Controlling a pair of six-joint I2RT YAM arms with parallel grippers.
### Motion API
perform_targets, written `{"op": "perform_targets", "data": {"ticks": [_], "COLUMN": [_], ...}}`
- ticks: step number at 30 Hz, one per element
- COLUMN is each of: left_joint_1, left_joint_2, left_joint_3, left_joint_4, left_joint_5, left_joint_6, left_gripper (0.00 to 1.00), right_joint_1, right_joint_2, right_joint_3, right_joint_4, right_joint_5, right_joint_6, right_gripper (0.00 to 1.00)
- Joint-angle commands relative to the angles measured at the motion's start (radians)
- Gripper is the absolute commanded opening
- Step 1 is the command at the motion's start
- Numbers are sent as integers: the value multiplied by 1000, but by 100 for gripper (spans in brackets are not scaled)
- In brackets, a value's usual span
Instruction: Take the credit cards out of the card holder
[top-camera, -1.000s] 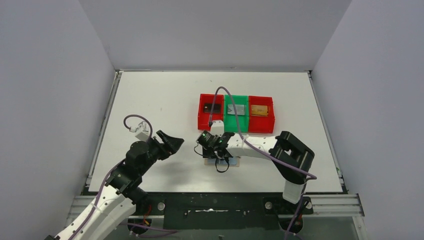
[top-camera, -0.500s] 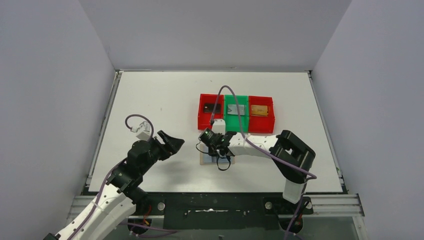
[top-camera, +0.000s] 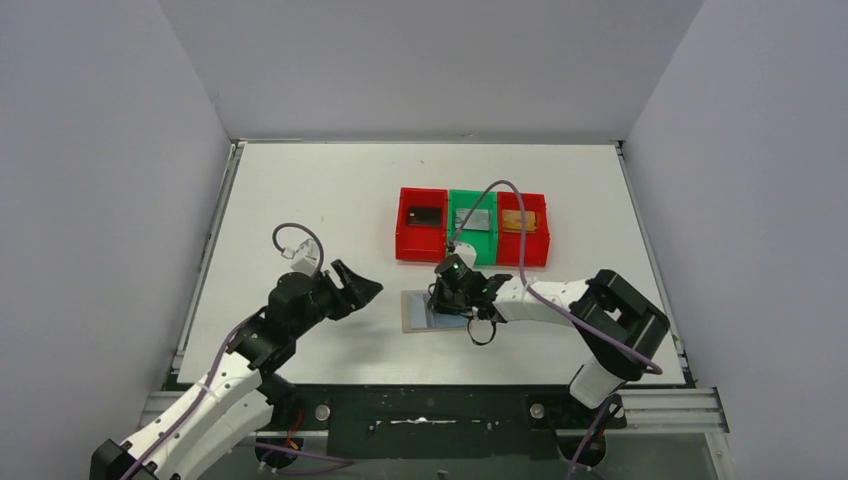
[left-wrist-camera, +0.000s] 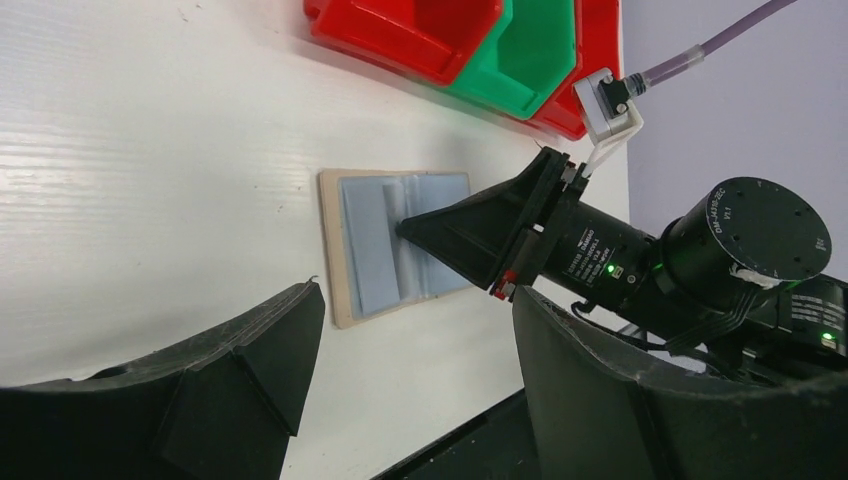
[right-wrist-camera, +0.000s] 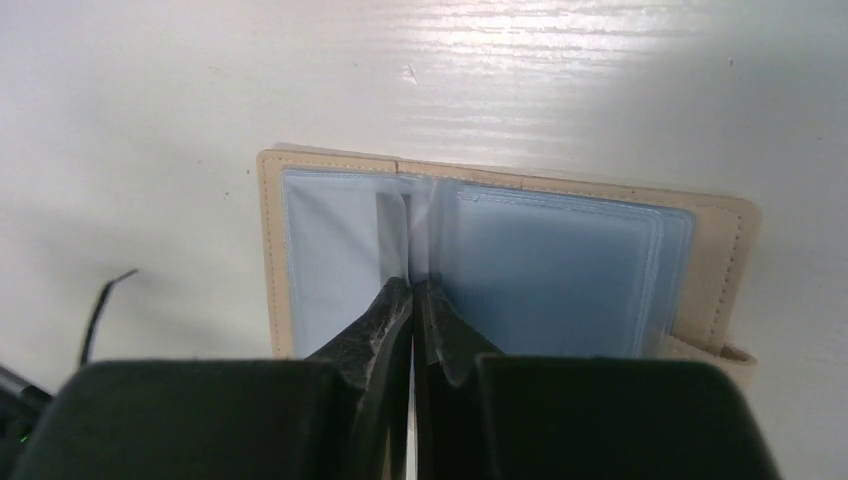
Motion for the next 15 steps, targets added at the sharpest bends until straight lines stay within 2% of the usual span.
{"op": "perform_targets", "data": {"ticks": [1, 10, 15], "left_joint_1": [5, 3, 2], "left_joint_2": [39, 189, 234], "left_joint_3": [-1, -10, -42], "left_joint_4": [138, 250, 300], "left_joint_5": [81, 216, 231], "left_joint_6": [12, 24, 5], "left_gripper": [69, 69, 69], "right_joint_1": [-51, -108, -127], "right_joint_2": [-86, -139, -149], "right_joint_3": [-120, -264, -300], "right_joint_4": [282, 529, 575], "right_joint_5": [-170, -273, -291], "right_joint_6": [35, 119, 138], "right_gripper": [0, 0, 0]}}
